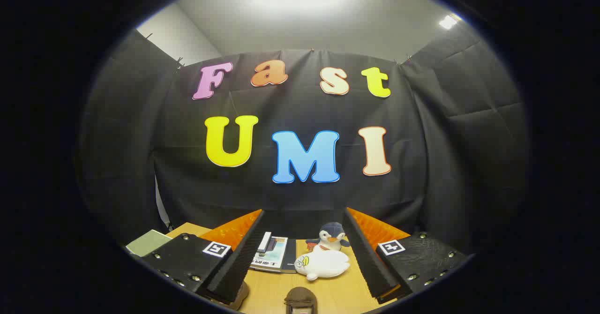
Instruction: Open the storage box then place both shoes into the box .Put the left shoe in first, then the right shoe, with the right side of both shoes facing outward in a uniform manner.
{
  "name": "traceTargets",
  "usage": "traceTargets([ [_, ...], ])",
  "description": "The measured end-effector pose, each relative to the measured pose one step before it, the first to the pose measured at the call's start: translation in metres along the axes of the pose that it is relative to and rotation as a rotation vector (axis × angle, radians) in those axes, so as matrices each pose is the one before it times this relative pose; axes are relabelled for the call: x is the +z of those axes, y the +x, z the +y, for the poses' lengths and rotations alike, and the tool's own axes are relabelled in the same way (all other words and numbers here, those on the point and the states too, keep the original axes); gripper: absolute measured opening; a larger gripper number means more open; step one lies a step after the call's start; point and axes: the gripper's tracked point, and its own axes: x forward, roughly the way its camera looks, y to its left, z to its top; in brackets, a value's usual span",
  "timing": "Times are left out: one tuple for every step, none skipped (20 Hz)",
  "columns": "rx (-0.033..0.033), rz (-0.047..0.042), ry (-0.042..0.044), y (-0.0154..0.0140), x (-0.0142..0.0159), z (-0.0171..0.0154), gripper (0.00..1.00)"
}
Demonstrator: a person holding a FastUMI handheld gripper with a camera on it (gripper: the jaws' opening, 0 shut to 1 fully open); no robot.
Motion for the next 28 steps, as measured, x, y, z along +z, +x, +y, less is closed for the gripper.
traceTargets([
  [-0.00125, 0.00115, -0.00829, -0.00108, 0.00098, 0.00486, 0.99],
  [-0.01617, -0.00264, -0.02965, -0.00178, 0.00093, -0.00024, 0.99],
  [-0.02211, -0.01067, -0.02811, -0.00133, 0.00569, -0.00235, 0.99],
  [-0.00042, -0.01666, -0.01565, -0.00096, 0.00539, 0.00553, 0.99],
  [-0.00573, -0.01258, 0.00112, -0.00176, 0.00613, 0.00351, 0.99],
  [0.00665, -0.0075, 0.01418, -0.0018, 0.0029, 0.00477, 0.99],
  [0.0069, 0.0007, 0.01404, -0.00122, 0.00187, 0.00612, 0.99],
  [0.00013, 0.00213, 0.01372, -0.0017, 0.00044, 0.00198, 0.99],
  [-0.00098, 0.00023, 0.01095, -0.00195, 0.00165, 0.00293, 0.99],
  [-0.00098, -0.00601, 0.00592, -0.00179, 0.00192, 0.00274, 0.99],
  [-0.00026, -0.00605, -0.00122, -0.00249, 0.0012, 0.00142, 0.99],
  [0.00654, -0.0063, -0.00481, -0.00073, -0.0003, 0.00156, 0.99],
  [0.00688, -0.00174, -0.00671, -0.00066, -0.0006, 0.00109, 0.99],
  [0.00251, -0.00513, -0.00273, -0.00078, 0.00057, -0.00106, 0.99],
  [-0.0029, -0.01163, 0.00066, 0.00016, 0.0027, -0.00212, 0.98],
  [-0.00241, -0.00552, 0.00043, 0.00366, 0.00046, -0.00173, 0.99],
  [0.00407, 0.00291, 0.00133, 0.00246, -0.00116, 0.00021, 0.99],
  [0.01345, 0.00182, 0.00416, 0.00272, -0.00221, 0.00255, 0.99],
  [0.01065, 0.00536, 0.00591, 0.0032, -0.00159, 0.00184, 0.99],
  [0.00541, 0.00807, 0.00965, 0.00298, -0.00344, -0.00074, 0.99],
  [0.00656, 0.00818, 0.0132, 0.00268, -0.00319, 0.001, 0.99],
  [0.00515, 0.00851, 0.01336, 0.00323, -0.00286, 0.00095, 0.99],
  [0.00432, 0.01307, 0.01325, 0.00271, -0.00533, 0.00092, 0.99],
  [0.00896, 0.01689, 0.01237, 0.00304, -0.00744, 0.00224, 0.99],
  [0.01479, 0.01842, 0.01195, 0.00386, -0.0085, 0.00429, 0.99],
  [0.018, 0.02282, 0.01169, 0.00359, -0.01052, 0.00441, 0.99],
  [0.03219, 0.03063, 0.01571, 0.00452, -0.012, 0.00757, 0.99],
  [0.03855, 0.03489, 0.02447, 0.00434, -0.01412, 0.01032, 0.99],
])
